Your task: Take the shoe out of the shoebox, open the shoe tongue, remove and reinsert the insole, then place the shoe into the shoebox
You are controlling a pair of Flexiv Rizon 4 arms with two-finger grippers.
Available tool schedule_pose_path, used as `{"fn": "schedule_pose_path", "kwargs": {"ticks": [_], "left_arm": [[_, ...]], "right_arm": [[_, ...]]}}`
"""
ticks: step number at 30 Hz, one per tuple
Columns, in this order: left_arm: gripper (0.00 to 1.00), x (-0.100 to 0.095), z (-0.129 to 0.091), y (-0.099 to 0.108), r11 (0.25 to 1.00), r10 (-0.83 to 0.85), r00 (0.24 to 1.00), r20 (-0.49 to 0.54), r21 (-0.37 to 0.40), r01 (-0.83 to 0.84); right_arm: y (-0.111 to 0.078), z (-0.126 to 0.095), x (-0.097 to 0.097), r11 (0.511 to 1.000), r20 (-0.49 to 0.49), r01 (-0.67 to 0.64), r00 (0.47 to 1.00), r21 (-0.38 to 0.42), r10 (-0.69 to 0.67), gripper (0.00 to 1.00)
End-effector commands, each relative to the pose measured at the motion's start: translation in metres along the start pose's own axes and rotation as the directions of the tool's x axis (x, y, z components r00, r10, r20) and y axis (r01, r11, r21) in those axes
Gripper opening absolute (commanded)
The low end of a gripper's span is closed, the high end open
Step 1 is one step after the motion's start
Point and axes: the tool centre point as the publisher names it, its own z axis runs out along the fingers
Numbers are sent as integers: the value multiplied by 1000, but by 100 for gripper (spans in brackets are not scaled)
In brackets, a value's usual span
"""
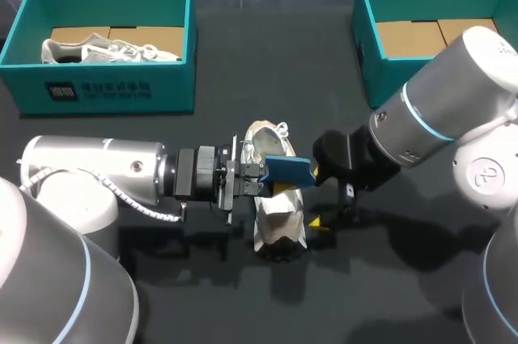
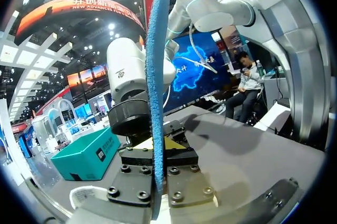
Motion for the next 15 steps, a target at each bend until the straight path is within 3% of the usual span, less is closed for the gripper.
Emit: {"fn": "schedule_pose_path", "kwargs": {"ticks": [1, 15], "left_arm": [[0, 1, 5, 4, 1000, -3, 1000, 5, 4, 3], [0, 4, 4, 6, 1000, -18, 1000, 9, 4, 18]], "right_arm": [[2, 4, -4, 1000, -6, 2, 1000, 3, -2, 100], [2, 7, -5, 1000, -17, 17, 1000, -7, -17, 100]]}}
